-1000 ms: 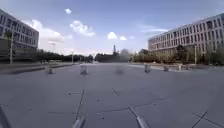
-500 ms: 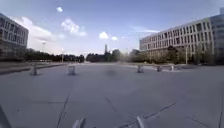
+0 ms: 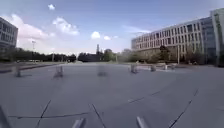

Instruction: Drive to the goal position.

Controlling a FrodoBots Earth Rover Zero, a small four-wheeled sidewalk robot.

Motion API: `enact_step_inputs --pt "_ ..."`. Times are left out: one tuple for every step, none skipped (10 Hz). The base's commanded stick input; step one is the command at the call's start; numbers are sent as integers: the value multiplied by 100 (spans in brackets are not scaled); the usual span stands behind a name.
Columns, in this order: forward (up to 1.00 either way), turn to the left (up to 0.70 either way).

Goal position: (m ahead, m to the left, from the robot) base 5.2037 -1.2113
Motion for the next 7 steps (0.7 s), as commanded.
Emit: enact_step_inputs --pt "100 -27" --pt "100 -27" --pt "100 -27" --pt "100 -27" --pt "100 -27" --pt "100 -27" --pt "100 -27"
